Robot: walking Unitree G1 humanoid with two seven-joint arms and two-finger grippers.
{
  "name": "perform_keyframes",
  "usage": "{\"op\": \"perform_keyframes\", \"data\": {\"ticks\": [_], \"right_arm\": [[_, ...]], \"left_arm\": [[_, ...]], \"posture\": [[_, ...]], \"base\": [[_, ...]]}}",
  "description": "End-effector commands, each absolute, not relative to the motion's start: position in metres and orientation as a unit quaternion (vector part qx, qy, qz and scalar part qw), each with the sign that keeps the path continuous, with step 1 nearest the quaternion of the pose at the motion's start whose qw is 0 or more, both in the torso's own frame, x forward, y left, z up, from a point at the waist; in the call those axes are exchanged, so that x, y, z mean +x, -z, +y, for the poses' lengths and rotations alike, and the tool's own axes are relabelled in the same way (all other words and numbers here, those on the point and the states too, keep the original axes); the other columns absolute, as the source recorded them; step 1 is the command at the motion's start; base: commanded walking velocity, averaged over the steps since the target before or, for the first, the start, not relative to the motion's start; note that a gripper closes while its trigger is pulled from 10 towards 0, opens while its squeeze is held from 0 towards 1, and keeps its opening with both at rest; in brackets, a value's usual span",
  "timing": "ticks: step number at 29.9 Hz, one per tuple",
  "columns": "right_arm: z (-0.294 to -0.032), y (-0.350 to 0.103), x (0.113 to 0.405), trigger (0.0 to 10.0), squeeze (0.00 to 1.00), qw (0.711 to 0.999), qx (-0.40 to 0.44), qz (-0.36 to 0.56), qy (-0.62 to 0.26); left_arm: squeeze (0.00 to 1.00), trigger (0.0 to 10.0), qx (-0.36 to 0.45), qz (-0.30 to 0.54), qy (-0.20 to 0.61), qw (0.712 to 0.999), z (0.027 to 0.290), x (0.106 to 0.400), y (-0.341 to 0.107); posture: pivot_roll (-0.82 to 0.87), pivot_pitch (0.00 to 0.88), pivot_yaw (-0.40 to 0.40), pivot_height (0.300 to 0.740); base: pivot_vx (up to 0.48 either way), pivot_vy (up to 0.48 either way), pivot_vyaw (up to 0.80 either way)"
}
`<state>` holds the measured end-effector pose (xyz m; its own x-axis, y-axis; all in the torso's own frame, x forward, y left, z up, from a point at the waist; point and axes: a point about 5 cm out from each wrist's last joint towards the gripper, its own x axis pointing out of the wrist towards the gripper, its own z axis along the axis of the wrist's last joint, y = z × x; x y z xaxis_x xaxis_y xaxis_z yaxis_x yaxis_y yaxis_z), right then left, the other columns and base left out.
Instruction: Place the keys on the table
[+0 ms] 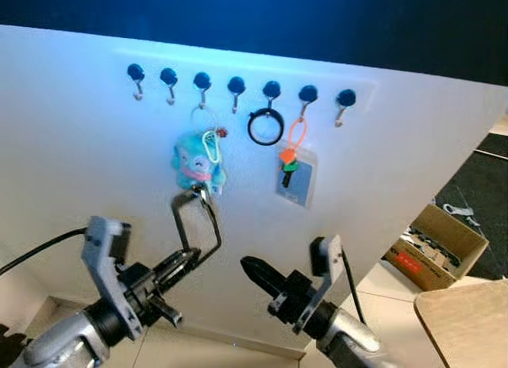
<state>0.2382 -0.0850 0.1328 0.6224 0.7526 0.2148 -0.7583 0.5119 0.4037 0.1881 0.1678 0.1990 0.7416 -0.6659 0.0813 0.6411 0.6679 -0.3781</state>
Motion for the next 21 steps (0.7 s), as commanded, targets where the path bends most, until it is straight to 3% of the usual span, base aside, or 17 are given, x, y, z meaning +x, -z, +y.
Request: {"op": "perform_keyframes", "data": {"ticks": [1, 7, 8, 9, 18, 19, 21], "right_arm": [[-0.086, -0.136, 0.234, 10.0, 0.0, 0.856, 0.263, -0.001, -0.446], [-0.09, -0.146, 0.232, 10.0, 0.0, 0.829, 0.301, -0.005, -0.471], [-0.091, -0.148, 0.232, 10.0, 0.06, 0.824, 0.307, -0.005, -0.475], [-0.092, -0.151, 0.232, 10.0, 1.0, 0.817, 0.318, -0.003, -0.481], [-0.09, -0.163, 0.229, 10.0, 1.0, 0.782, 0.353, 0.007, -0.514], [-0.089, -0.166, 0.228, 10.0, 0.0, 0.774, 0.358, 0.006, -0.522], [-0.089, -0.168, 0.228, 10.0, 0.0, 0.772, 0.359, 0.006, -0.525]], "left_arm": [[0.0, 10.0, -0.216, 0.035, 0.363, 0.906, 0.167, 0.184, -0.198], [0.0, 10.0, -0.226, 0.035, 0.365, 0.902, 0.168, 0.18, -0.195], [0.0, 10.0, -0.233, 0.034, 0.364, 0.901, 0.168, 0.18, -0.195], [0.0, 10.0, -0.237, 0.033, 0.363, 0.9, 0.167, 0.18, -0.195], [0.0, 10.0, -0.268, 0.032, 0.372, 0.888, 0.161, 0.179, -0.201], [0.0, 10.0, -0.274, 0.03, 0.378, 0.884, 0.16, 0.179, -0.202], [0.0, 10.0, -0.276, 0.03, 0.381, 0.882, 0.159, 0.178, -0.203]], "posture": [[0.22, 0.166, -0.035, 0.74], [0.22, 0.165, -0.032, 0.74], [0.22, 0.165, -0.032, 0.74], [0.22, 0.164, -0.033, 0.74], [0.23, 0.164, -0.038, 0.74], [0.23, 0.163, -0.036, 0.74], [0.23, 0.163, -0.036, 0.74]], "base": [[0.0, 0.0, 0.0], [0.0, 0.0, 0.0], [0.0, 0.0, 0.0], [0.0, 0.0, 0.0], [0.0, 0.0, 0.0], [0.0, 0.0, 0.0], [0.0, 0.0, 0.0]]}}
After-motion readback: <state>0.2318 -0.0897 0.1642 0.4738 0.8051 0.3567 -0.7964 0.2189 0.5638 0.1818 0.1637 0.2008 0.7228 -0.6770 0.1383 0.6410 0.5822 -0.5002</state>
